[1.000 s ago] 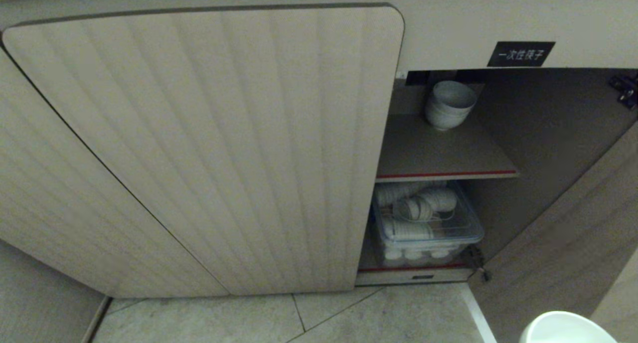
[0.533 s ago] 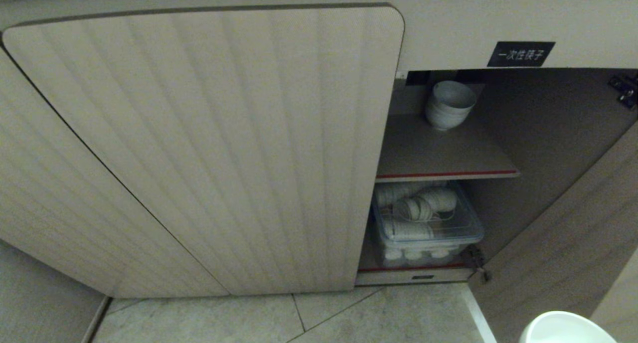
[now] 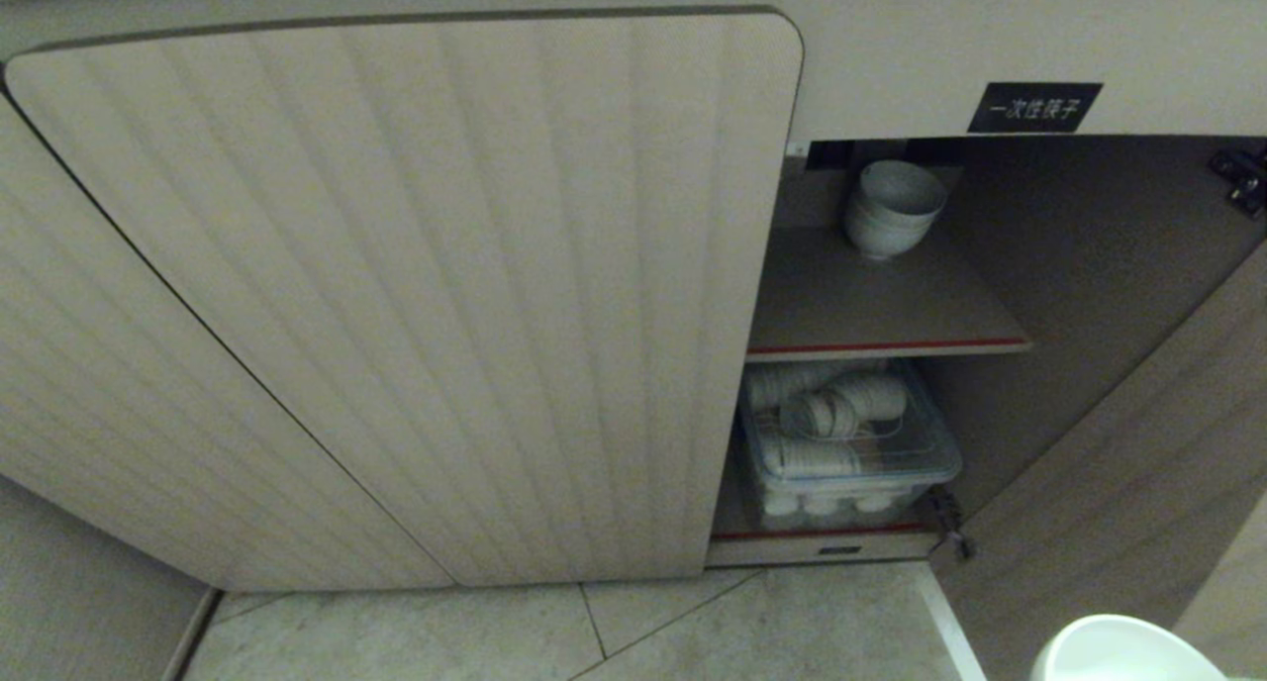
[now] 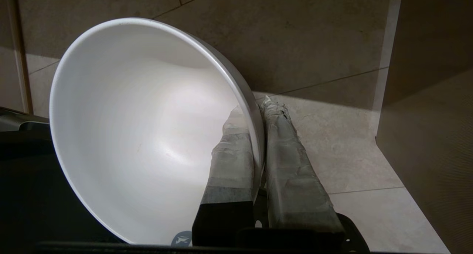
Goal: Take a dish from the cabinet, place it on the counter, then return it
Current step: Place it on the table
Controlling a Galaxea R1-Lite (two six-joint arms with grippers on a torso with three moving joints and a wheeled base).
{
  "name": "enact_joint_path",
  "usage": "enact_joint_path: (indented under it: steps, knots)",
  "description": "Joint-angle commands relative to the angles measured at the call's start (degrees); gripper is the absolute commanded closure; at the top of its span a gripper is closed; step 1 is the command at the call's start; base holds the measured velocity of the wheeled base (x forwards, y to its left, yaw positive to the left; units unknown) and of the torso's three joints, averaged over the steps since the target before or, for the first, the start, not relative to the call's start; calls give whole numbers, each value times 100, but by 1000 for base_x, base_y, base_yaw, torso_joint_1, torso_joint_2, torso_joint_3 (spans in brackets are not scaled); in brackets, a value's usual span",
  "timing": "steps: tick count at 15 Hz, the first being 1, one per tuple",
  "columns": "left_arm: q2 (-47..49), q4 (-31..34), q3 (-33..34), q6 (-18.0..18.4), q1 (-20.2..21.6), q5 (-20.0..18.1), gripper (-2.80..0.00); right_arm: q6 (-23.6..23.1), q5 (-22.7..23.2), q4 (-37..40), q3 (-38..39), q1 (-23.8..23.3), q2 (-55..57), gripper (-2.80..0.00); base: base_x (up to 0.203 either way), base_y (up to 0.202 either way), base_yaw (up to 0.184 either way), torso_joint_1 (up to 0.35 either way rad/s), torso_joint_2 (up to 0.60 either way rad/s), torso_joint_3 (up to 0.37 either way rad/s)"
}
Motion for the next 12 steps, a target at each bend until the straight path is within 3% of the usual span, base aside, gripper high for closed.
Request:
enact_joint_path:
  steps: [1, 12]
  knots:
    - [-2, -2, 0, -2, 0, 0, 0, 2, 10, 13, 12, 4, 3, 0, 0, 0, 0, 0, 0, 0]
    - [-2, -2, 0, -2, 0, 0, 0, 11, 10, 22, 22, 21, -32, 0, 0, 0, 0, 0, 0, 0]
